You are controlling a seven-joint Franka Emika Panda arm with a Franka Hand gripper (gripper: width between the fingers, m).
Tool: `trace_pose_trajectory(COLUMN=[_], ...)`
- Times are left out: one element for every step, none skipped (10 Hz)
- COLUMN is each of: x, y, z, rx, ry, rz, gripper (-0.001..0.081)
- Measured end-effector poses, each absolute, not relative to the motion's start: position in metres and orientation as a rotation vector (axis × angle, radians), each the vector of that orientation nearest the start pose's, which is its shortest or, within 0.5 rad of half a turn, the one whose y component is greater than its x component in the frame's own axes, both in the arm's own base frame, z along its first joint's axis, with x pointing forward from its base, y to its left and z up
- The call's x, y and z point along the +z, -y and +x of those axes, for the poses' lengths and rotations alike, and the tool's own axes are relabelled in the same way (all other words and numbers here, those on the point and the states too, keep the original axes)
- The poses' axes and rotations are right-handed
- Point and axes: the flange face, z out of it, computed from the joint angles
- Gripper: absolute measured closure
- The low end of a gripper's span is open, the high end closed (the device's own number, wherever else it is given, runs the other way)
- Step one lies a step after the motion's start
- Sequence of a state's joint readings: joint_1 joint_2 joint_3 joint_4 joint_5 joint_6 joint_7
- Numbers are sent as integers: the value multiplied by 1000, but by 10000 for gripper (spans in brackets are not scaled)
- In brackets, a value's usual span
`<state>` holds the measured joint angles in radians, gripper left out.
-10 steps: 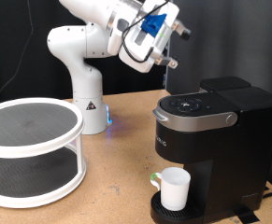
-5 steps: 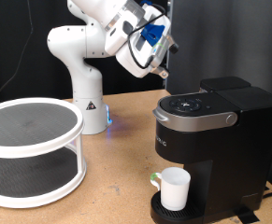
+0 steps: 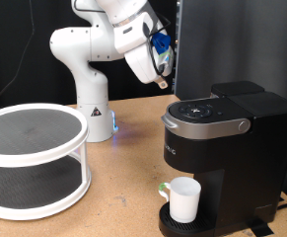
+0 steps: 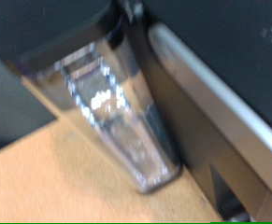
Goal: Make a cup of coffee with the keurig machine
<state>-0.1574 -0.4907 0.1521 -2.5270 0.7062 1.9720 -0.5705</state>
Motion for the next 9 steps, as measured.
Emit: trace_pose_trajectory(x=[449,452,456,462,467,466,467,472,480], y=[-42,-45,-47,-51,-52,-52,-52,-54,-58], z=[393,393,393,392,392,392,396,401,406], rx=[-135,-120,-107,-73,-38,-47,-106,-188,-262], ry=[422,556,693,796,866,839,842,867,894], rz=[-2625,-2691,-2755,-2799,-2822,-2811,-2815,-2827,-2836], gripper=[3,3,3,3,3,3,3,3,3])
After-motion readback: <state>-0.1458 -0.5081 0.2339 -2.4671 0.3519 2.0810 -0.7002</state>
